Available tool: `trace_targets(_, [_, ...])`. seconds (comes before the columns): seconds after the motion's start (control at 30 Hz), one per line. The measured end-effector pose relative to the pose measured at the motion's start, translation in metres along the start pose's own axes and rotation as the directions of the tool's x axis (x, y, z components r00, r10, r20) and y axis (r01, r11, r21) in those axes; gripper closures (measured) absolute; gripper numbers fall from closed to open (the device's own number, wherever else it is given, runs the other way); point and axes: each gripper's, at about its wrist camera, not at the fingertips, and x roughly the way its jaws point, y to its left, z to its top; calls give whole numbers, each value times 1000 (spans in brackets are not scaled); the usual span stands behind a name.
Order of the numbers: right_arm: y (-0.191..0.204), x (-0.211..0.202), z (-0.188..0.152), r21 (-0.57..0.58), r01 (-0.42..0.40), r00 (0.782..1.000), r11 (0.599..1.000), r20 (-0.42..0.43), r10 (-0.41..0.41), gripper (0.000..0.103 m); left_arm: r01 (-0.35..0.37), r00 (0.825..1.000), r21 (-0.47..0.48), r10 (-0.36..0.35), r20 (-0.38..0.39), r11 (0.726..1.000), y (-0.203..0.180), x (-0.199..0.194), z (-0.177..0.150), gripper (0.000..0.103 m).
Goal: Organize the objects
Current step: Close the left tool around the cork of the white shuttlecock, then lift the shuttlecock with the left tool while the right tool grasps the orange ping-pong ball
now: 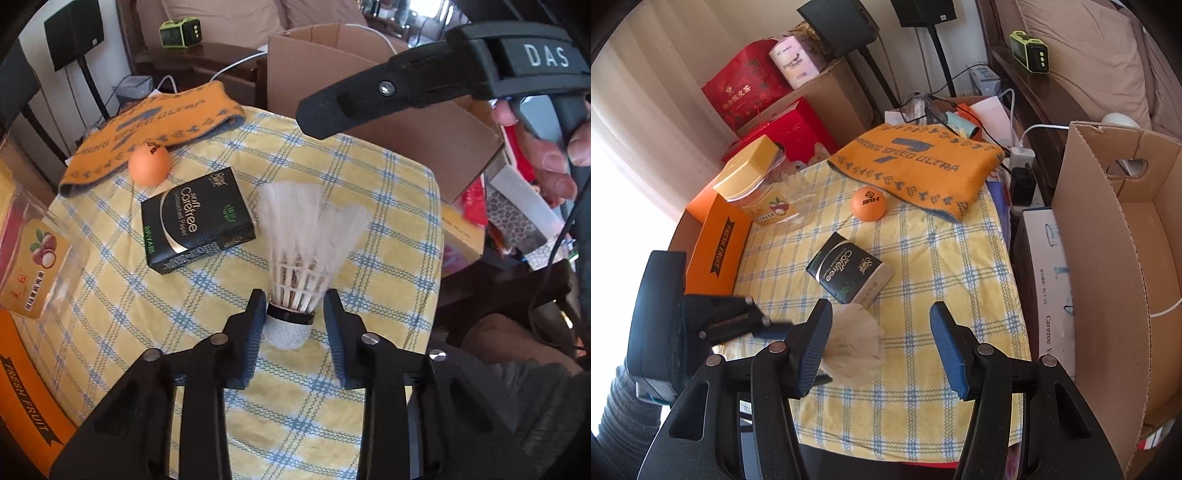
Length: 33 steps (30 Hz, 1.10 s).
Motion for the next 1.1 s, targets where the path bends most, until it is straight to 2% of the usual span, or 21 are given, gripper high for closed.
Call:
trace_targets(0.07, [-2, 0, 2, 6, 5, 1000, 1000, 4, -5, 46, 34, 999, -21, -34, 8, 999, 2, -2, -2, 73])
trace_targets(0.17, [-3, 1, 7, 15, 15, 1000, 1000, 8, -15, 46, 45, 999, -55, -44, 28, 997, 2, -6, -6, 73])
trace_targets(0.37, [7, 9, 21, -11, 42, 999, 999, 19, -42, 46, 90, 991, -169, -71, 115, 981, 8, -32, -20, 73])
trace_targets(0.53, [17, 23, 36, -30, 70, 997, 997, 18, -70, 46, 89, 982, -287, -37, 184, 954, 25, -61, -27, 73])
trace_targets(0.83, [26, 54, 66, -49, 126, 992, 991, 2, -126, 46, 66, 973, -465, 47, 228, 883, 65, -94, -41, 73])
trace_targets(1.1, [36, 95, 87, -82, 160, 985, 984, -51, -164, 46, 84, 952, -542, 93, 291, 836, 89, -124, -59, 73])
